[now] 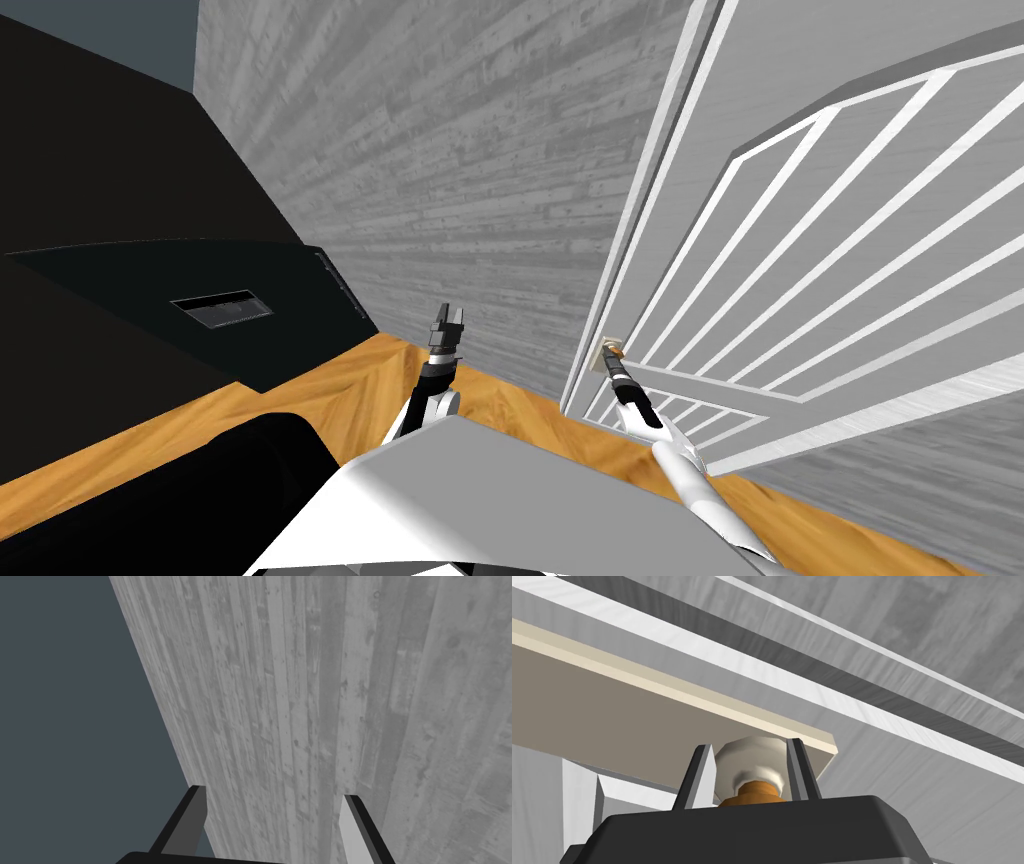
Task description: Pull the door open
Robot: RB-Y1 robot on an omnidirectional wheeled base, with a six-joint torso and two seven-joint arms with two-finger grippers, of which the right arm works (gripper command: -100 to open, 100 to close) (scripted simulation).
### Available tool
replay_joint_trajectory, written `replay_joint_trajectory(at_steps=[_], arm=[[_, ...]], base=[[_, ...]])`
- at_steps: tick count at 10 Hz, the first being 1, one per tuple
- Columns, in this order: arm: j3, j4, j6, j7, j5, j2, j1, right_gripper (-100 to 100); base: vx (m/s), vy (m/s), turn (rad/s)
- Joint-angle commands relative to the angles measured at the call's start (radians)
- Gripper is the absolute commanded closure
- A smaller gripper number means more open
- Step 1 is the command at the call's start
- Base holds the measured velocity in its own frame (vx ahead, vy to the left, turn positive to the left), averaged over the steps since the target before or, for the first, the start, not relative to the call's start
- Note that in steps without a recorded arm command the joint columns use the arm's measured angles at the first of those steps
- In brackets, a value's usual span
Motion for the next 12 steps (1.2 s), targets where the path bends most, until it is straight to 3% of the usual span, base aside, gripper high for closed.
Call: replay_joint_trajectory(at_steps=[1,2,5,10,12], arm=[[-0.022,0.008,0.000,-0.050,-0.037,-0.023,0.003,100],[-0.022,0.008,-0.001,-0.076,-0.056,-0.022,0.002,100],[-0.022,0.008,-0.001,-0.082,-0.056,-0.022,0.002,100],[-0.024,0.009,-0.005,-0.208,-0.138,-0.022,-0.005,100],[-0.024,0.009,-0.005,-0.208,-0.138,-0.022,-0.005,100]], base=[[-0.095,-0.081,0.172],[-0.109,-0.086,0.179],[-0.019,-0.006,0.016],[-0.064,-0.052,0.133],[-0.035,-0.008,0.013]])
